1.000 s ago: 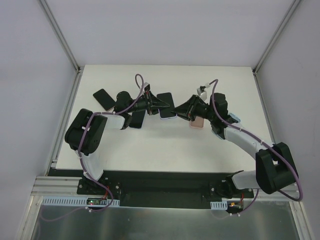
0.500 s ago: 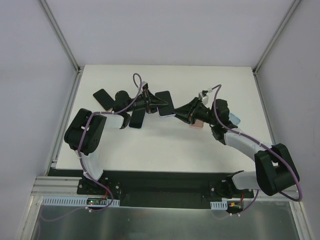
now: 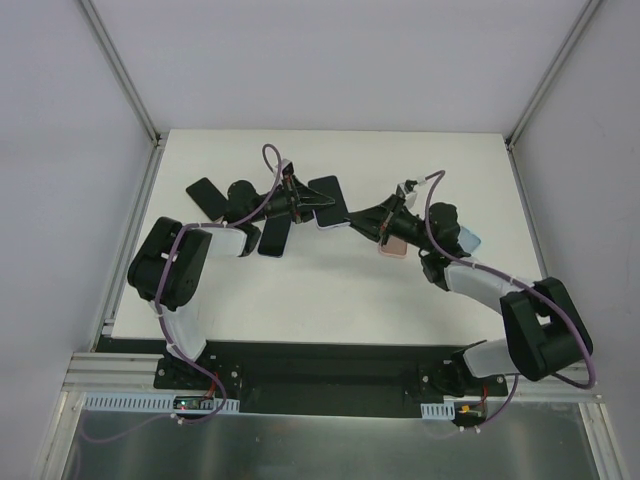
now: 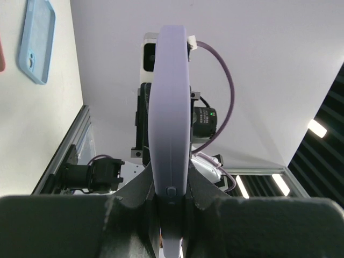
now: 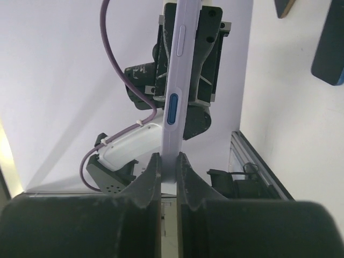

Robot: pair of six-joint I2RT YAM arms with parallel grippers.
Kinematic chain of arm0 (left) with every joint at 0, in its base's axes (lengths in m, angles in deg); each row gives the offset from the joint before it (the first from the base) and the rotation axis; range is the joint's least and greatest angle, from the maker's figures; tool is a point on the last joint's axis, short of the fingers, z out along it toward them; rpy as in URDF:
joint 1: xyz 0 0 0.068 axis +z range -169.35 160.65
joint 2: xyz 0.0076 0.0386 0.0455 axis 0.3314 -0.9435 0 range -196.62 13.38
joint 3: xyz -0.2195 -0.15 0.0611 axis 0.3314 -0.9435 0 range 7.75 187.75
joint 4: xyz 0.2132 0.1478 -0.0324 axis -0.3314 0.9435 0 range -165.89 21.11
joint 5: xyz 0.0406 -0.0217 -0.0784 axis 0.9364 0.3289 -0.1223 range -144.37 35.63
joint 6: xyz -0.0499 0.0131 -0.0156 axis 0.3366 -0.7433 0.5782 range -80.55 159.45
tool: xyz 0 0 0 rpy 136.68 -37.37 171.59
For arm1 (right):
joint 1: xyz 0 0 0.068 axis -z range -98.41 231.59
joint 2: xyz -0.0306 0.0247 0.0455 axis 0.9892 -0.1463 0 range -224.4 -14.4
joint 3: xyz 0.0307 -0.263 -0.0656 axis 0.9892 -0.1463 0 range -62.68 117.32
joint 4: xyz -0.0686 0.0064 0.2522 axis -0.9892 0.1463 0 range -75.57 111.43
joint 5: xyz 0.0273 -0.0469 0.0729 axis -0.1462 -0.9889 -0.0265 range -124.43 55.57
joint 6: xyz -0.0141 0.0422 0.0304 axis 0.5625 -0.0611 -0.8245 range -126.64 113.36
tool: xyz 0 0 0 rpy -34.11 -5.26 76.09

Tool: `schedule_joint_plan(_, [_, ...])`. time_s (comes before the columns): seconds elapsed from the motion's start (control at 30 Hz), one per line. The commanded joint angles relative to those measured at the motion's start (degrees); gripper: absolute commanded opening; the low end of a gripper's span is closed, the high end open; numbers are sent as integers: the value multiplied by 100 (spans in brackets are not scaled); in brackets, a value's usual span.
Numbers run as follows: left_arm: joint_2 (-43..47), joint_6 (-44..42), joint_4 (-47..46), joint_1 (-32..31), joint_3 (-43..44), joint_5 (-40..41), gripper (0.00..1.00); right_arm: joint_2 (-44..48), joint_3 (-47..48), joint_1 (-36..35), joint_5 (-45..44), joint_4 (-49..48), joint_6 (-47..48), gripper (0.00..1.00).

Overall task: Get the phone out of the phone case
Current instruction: Remove the phone case from the phone.

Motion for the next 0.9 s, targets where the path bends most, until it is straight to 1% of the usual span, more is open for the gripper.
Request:
schedule_joint_plan(0.0, [-2, 106, -1951, 91, 134, 238, 0, -318, 326, -128, 186, -3033, -1025, 1])
schedule_joint_plan(0.07, [-117, 203, -2021, 91, 117, 361, 0, -521, 650, -295, 265, -3656, -1123, 1])
schedule_joint_plan(0.1, [-204, 334, -2100, 91, 126, 405, 0, -565, 774, -365, 379, -3764, -1080, 1])
schedule_joint_plan(0.23, [-232, 564, -2286, 91, 196, 511, 0, -495, 1266, -725, 739, -3756, -544, 1])
schedule_joint_plan(0.43, [-12, 950, -2294, 91, 363, 608, 0, -565, 1820, -866, 1363, -3756, -218, 1])
schedule_joint_plan(0.6, [268, 1170, -2268, 91, 380, 687, 0, -495, 1927, -919, 1794, -3748, 124, 1])
schedule_joint_plan(0.73, [427, 1267, -2145, 91, 363, 678, 0, -460, 1865, -963, 1996, -3756, 388, 1])
schedule_joint_plan(0.87, [708, 1302, -1934, 91, 266, 617, 0, -355, 1672, -963, 2225, -3713, 853, 1])
